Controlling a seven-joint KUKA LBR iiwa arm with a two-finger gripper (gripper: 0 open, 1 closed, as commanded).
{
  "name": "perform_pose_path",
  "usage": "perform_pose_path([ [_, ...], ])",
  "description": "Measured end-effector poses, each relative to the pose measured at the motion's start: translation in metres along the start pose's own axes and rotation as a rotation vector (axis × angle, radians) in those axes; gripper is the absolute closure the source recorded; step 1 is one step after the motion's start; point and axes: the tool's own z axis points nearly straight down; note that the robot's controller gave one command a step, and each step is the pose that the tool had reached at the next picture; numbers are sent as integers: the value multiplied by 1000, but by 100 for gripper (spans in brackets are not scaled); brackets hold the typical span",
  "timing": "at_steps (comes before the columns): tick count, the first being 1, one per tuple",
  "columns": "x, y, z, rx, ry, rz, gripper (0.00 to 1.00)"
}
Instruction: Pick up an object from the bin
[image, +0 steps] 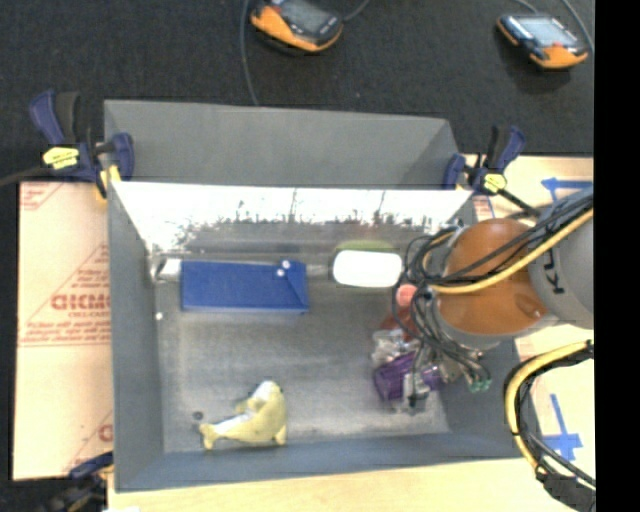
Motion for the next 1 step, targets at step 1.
perform_pose_path([
  [1,1,2,-4,1,-2,-102,100],
])
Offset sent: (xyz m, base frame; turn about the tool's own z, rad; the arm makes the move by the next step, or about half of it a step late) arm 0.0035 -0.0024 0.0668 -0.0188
